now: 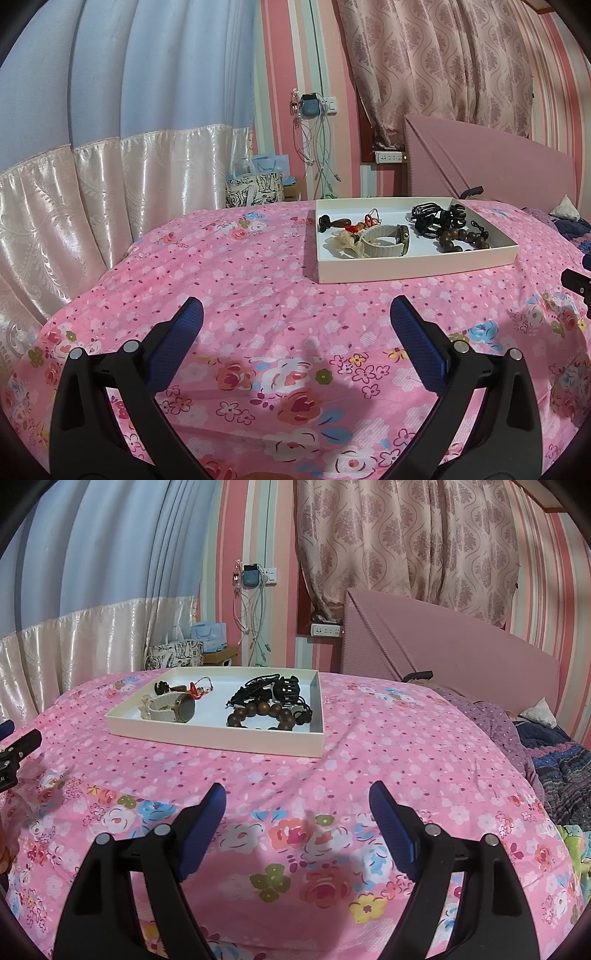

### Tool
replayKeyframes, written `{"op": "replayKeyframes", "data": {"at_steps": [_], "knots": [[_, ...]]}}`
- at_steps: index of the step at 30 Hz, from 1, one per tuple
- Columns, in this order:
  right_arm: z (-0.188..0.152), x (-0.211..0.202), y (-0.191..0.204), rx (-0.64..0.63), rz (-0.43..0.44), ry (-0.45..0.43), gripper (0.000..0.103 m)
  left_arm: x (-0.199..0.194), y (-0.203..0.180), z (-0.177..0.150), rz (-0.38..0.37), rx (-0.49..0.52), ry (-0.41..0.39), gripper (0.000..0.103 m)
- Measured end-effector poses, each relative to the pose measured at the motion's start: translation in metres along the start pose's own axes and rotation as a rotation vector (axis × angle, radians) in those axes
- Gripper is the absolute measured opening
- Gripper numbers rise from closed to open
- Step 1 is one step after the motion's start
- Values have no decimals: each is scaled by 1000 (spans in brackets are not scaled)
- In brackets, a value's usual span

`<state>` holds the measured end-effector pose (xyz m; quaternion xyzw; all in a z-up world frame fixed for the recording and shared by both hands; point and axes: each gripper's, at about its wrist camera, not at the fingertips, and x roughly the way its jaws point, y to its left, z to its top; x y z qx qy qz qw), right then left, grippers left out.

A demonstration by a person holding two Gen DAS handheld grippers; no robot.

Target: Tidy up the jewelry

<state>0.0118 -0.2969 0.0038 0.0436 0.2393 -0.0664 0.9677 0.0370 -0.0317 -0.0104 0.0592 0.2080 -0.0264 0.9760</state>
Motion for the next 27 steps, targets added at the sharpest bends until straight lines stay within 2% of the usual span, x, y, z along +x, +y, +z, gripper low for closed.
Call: {"op": "replayKeyframes", "data": {"at_steps": [27], "knots": [[0,-3,-1,5,-17,-11,80,1,-2,0,-4,12,2,100]]}}
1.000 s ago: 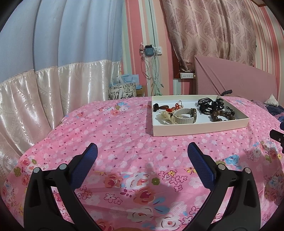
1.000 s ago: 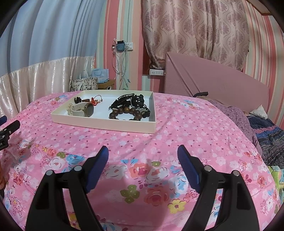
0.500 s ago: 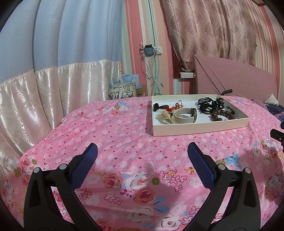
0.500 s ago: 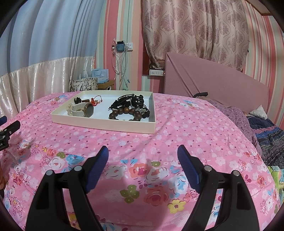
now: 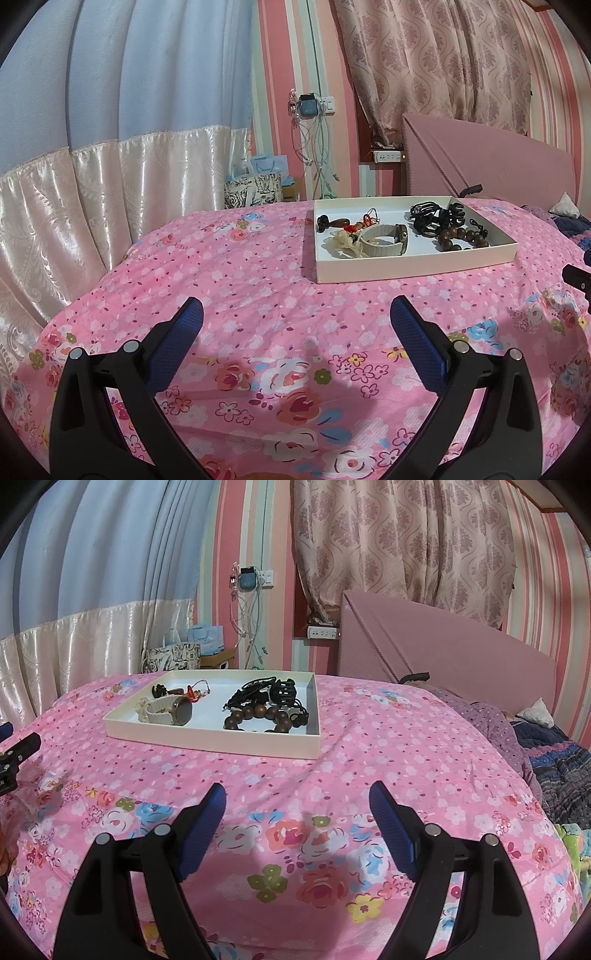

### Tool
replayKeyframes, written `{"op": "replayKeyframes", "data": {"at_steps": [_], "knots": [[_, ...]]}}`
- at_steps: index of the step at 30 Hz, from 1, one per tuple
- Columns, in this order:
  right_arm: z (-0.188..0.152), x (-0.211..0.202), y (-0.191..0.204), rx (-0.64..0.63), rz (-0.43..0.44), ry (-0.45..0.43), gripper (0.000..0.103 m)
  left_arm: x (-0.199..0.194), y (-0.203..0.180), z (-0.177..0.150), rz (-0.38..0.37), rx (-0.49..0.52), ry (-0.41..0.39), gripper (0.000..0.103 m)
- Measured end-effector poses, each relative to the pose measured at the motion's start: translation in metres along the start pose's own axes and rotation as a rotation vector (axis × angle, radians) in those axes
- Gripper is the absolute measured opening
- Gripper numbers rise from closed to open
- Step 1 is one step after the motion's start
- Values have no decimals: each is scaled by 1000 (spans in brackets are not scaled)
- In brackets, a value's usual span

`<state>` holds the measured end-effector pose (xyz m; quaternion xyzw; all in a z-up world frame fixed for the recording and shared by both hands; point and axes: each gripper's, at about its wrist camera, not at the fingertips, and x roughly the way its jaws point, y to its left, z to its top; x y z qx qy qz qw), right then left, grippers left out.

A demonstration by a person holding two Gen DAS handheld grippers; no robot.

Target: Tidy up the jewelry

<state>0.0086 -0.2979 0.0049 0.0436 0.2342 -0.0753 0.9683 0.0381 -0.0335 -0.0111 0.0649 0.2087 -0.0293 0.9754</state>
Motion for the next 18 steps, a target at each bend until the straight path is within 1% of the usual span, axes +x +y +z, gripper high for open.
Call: {"op": "replayKeyframes", "data": {"at_steps": [18], "knots": [[1,1,2,-4,0,3,80,0,0,1,0,3,4,100]]}}
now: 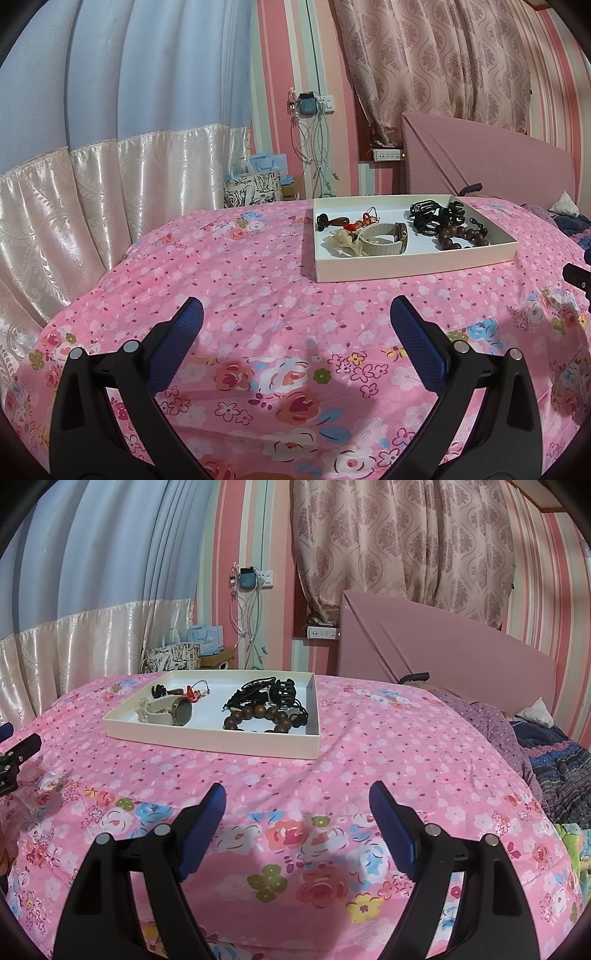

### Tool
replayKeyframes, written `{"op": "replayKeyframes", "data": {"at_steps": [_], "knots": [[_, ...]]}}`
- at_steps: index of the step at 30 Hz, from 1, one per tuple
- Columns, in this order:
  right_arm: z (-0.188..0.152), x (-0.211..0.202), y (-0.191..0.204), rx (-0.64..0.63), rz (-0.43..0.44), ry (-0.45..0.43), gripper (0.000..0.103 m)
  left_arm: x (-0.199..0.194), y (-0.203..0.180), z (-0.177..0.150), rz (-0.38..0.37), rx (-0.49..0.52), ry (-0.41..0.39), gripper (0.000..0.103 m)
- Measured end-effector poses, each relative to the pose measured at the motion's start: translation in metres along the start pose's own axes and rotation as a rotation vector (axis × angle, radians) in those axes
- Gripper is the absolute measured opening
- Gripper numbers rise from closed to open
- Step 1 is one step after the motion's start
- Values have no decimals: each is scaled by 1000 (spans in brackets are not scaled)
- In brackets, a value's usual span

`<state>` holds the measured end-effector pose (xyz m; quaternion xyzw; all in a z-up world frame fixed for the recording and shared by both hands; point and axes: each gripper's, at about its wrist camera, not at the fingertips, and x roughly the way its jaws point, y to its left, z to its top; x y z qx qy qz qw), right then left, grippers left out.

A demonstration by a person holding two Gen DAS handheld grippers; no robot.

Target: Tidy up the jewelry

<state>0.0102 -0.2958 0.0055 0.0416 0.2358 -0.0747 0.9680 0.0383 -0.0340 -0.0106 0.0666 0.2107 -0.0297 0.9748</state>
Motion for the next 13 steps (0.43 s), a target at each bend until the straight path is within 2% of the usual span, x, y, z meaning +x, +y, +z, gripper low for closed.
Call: {"op": "replayKeyframes", "data": {"at_steps": [13], "knots": [[-1,1,1,1,-1,5,83,2,3,0,1,-11,7,100]]}}
